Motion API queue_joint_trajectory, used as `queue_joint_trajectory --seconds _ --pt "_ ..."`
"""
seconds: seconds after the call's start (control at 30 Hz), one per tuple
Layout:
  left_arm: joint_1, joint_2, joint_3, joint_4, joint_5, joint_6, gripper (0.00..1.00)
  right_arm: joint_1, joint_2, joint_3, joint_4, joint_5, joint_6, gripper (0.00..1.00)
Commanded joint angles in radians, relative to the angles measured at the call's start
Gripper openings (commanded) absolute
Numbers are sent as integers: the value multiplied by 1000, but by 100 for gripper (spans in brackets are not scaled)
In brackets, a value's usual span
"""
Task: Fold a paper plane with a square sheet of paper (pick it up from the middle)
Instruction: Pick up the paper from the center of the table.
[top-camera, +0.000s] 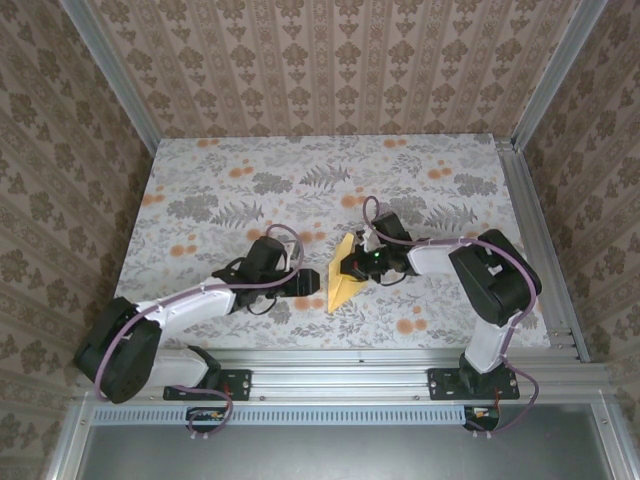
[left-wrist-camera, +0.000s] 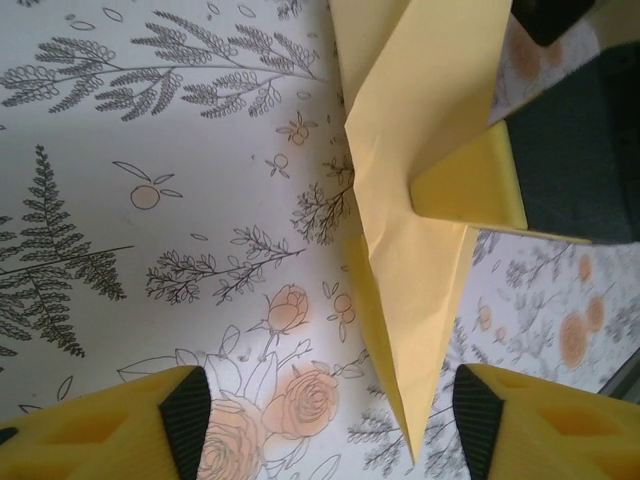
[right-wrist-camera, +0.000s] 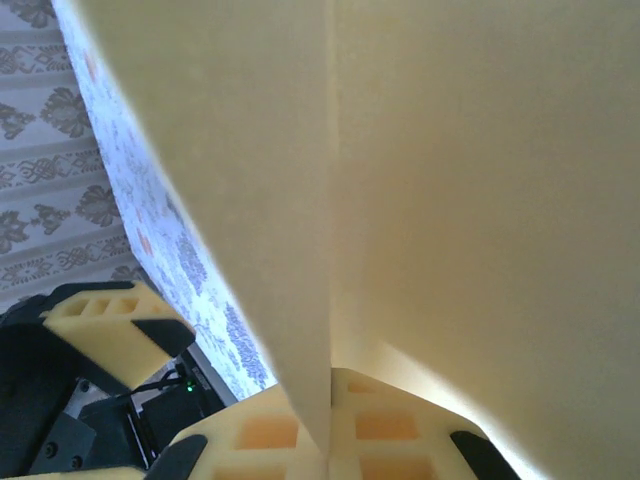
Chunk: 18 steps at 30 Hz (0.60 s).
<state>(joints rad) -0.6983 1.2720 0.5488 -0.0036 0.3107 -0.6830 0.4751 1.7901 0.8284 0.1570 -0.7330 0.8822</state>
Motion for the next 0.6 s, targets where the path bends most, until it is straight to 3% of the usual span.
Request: queue_joint_trajectory --seconds 0.0,0.17,0.33,0.57 --pt "11 -58 -21 78 1 -91 72 -22 -64 41 30 -46 45 3" --pt "9 -125 -60 176 -54 -265 77 -45 -89 47 134 -101 144 2" --pt "-48 -228 -128 290 -212 -430 80 -55 -104 60 259 -129 253 1" --pt "-64 -220 -138 354 -179 -503 81 -58 -105 77 372 -147 351 0"
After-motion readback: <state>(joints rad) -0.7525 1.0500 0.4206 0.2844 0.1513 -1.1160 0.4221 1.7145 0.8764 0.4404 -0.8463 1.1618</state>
